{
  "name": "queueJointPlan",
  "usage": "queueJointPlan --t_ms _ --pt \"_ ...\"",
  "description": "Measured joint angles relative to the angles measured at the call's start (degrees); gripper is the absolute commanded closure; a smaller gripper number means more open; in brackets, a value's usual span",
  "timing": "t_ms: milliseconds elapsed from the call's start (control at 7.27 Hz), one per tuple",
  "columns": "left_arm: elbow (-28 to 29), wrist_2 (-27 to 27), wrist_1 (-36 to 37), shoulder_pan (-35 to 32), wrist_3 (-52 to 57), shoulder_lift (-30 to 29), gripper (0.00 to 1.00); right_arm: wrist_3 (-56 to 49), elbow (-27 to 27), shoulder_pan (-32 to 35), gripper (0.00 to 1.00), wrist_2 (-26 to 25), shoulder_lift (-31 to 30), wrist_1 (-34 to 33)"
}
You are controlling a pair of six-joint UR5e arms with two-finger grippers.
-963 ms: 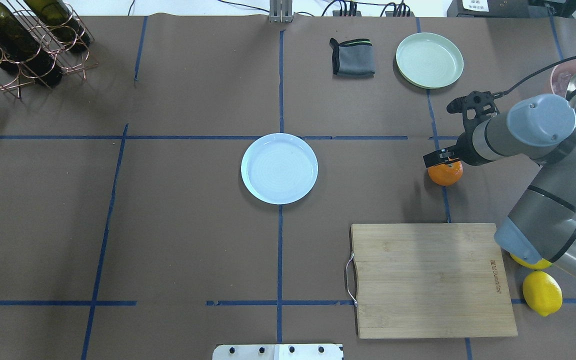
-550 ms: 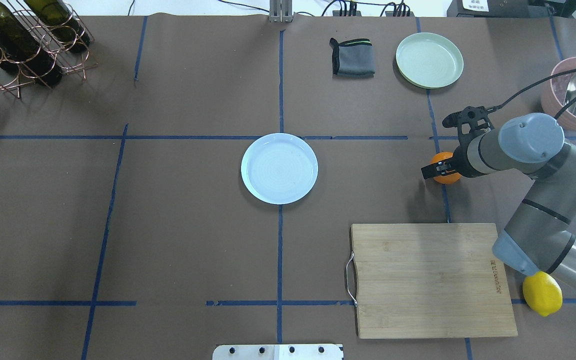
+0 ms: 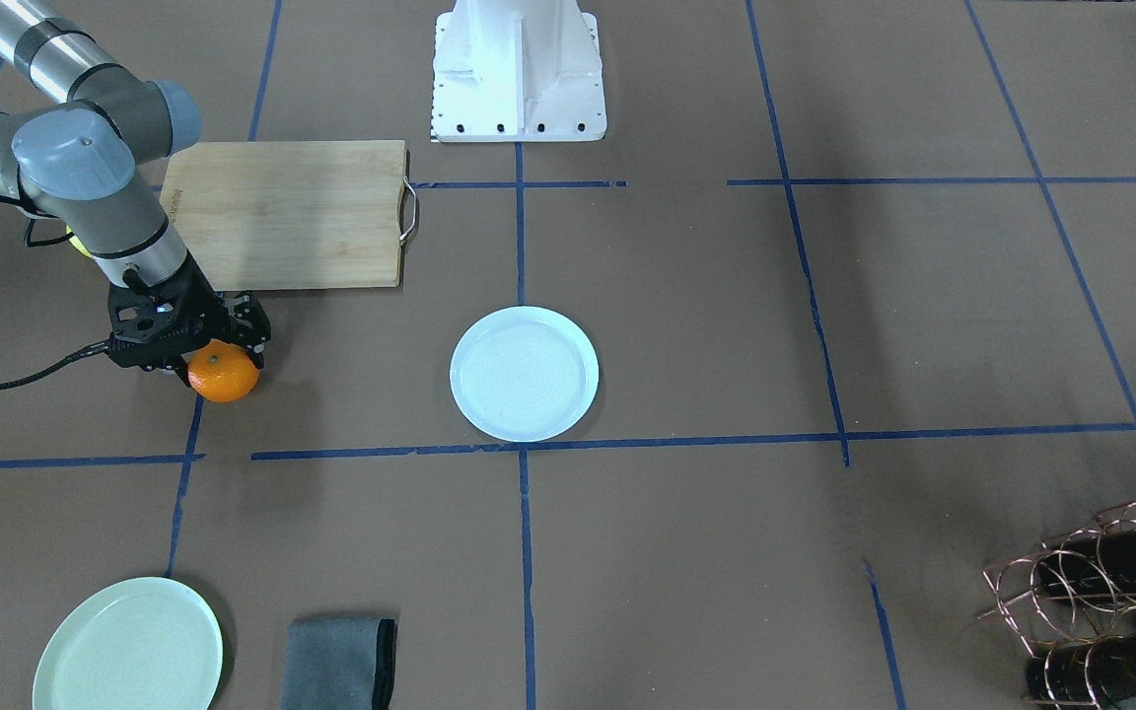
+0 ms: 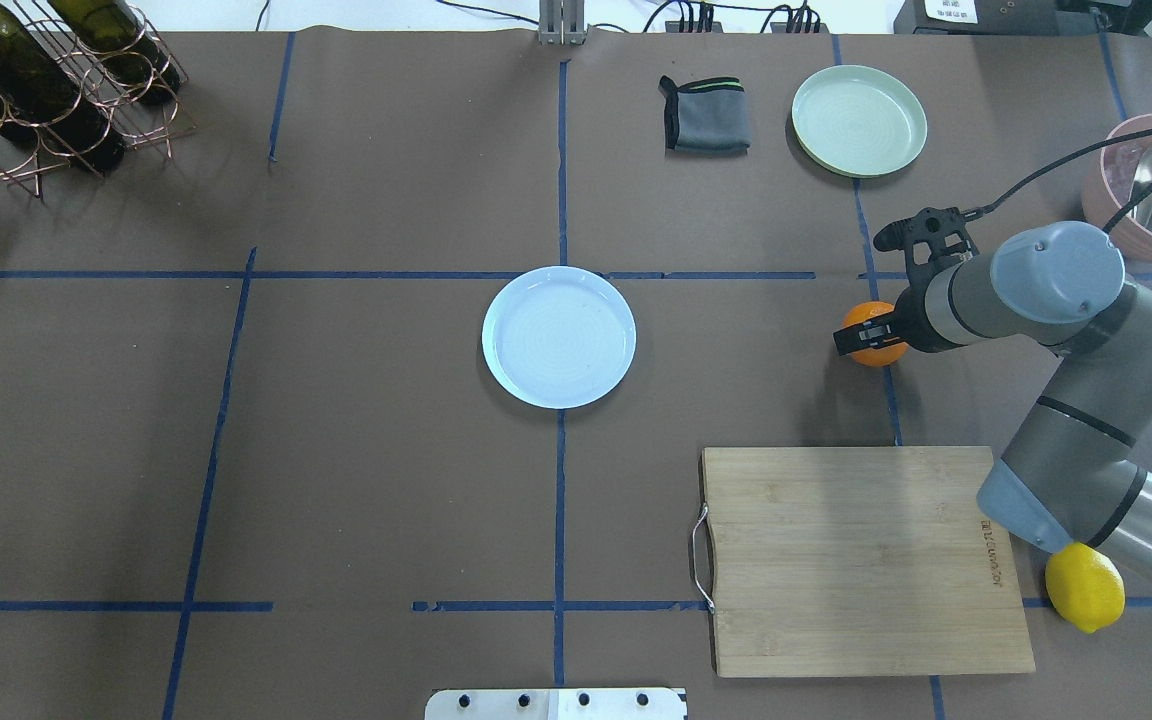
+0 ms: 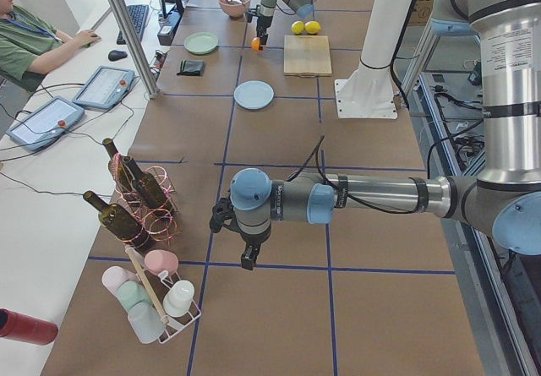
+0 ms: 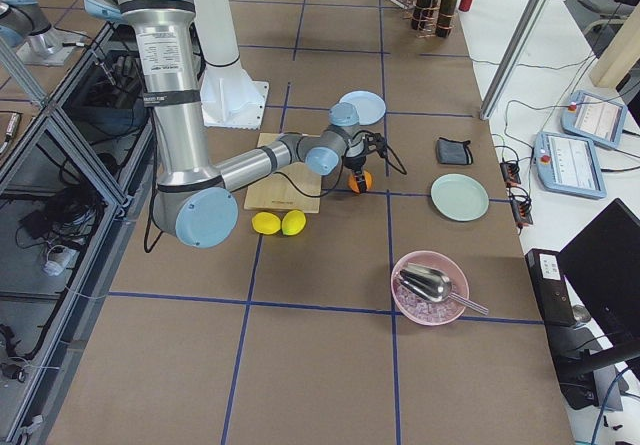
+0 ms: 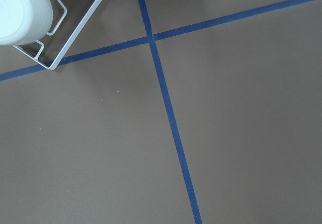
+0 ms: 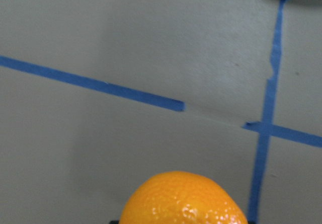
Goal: Pick orange to plate
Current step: 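Carry the orange with the right gripper over the light blue plate and lower it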
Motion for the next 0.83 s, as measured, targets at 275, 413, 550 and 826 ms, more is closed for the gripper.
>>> queueJointPlan --t_ms 275,413,550,826 --pt "-0.11 0.0 0.0 0.0 -0.02 -0.02 0.0 8.38 -1.0 -4.02 0.71 -3.46 13.19 -12.24" --pt "-0.13 -0.03 0.0 0.0 -0.05 -0.04 0.0 12.7 -4.01 -6.18 0.7 -6.0 20.64 -17.36" --pt "-0.16 -0.04 0.0 0.0 -0.08 -0.05 0.0 16.48 -8.76 -8.17 0.7 -8.1 27.09 -19.51" --pt "-0.19 -0.07 0.0 0.0 -0.08 -0.05 0.0 23.7 -18.7 -12.83 0.67 -14.34 36.41 -20.46"
